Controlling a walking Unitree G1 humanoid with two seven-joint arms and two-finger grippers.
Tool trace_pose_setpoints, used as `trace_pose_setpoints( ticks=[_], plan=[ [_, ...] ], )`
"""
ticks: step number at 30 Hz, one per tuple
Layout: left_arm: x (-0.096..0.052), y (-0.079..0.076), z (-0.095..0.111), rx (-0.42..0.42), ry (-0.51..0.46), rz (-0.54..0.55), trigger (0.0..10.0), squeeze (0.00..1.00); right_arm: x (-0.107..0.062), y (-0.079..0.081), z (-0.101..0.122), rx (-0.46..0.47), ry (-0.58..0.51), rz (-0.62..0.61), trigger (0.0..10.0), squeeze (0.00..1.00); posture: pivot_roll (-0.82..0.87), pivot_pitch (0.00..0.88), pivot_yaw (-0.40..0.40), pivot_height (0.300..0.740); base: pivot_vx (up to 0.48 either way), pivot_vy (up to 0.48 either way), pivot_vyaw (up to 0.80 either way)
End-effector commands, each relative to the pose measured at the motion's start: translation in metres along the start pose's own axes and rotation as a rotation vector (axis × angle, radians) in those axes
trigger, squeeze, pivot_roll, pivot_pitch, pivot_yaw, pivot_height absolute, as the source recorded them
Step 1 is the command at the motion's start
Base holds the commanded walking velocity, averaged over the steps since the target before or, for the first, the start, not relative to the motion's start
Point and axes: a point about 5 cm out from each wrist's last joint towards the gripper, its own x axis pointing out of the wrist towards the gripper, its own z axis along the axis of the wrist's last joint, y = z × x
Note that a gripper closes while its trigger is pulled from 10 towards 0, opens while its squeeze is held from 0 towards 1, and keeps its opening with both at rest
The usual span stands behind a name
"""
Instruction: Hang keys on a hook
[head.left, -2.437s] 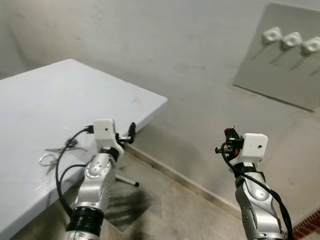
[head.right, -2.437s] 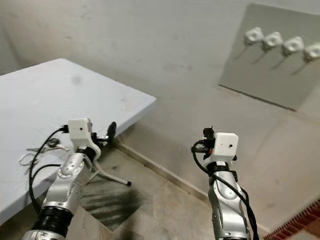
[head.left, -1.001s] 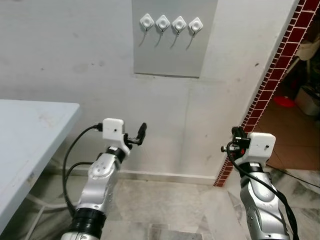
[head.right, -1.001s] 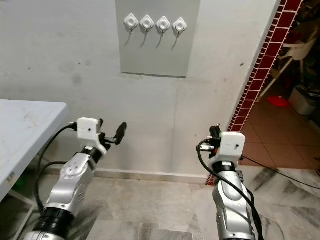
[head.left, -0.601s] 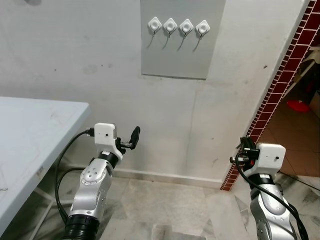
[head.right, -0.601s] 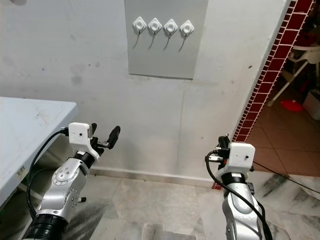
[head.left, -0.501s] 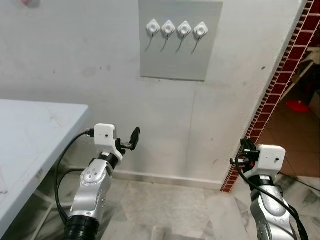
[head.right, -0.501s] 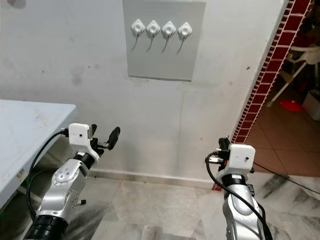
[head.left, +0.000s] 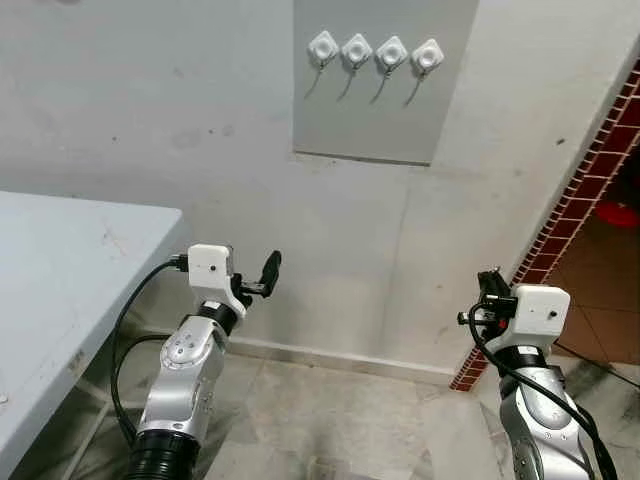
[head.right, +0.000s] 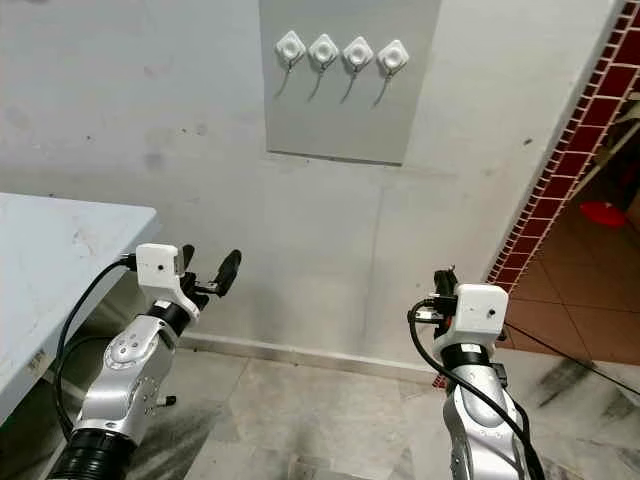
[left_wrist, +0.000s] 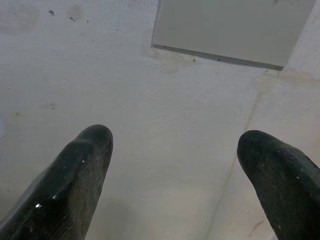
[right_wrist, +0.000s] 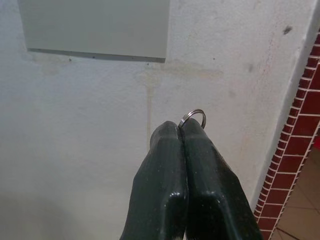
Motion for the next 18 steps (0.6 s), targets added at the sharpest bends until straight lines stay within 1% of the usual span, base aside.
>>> trace_pose_setpoints(
  ticks=[1, 9, 13, 18],
  plan=[
    [-0.001, 0.0003, 0.0009, 0.006, 0.0, 0.0, 10.0, 0.0, 0.0024, 0.0008, 0.0075, 0.003, -0.026, 0.003, 10.0, 0.0, -0.04, 0.001, -0.018, 0.74, 0.292, 0.0, 0.0],
    [-0.0001, -0.0002, 0.0026, 0.01, -0.002, -0.006, 10.0, 0.0, 0.0024, 0.0024, 0.0072, 0.006, -0.023, 0.005, 10.0, 0.0, -0.04, 0.009, -0.016, 0.74, 0.293, 0.0, 0.0],
    [0.0004, -0.0007, 0.0032, 0.014, -0.002, -0.011, 10.0, 0.0, 0.0027, 0.003, 0.0071, 0.008, -0.024, 0.003, 10.0, 0.0, -0.04, 0.012, -0.016, 0.74, 0.0, 0.0, 0.0],
    [0.0012, -0.0013, 0.0038, 0.015, -0.001, -0.018, 10.0, 0.0, 0.0031, 0.0039, 0.0074, 0.01, -0.025, 0.001, 10.0, 0.0, -0.04, 0.017, -0.011, 0.74, 0.242, 0.0, 0.0]
  ],
)
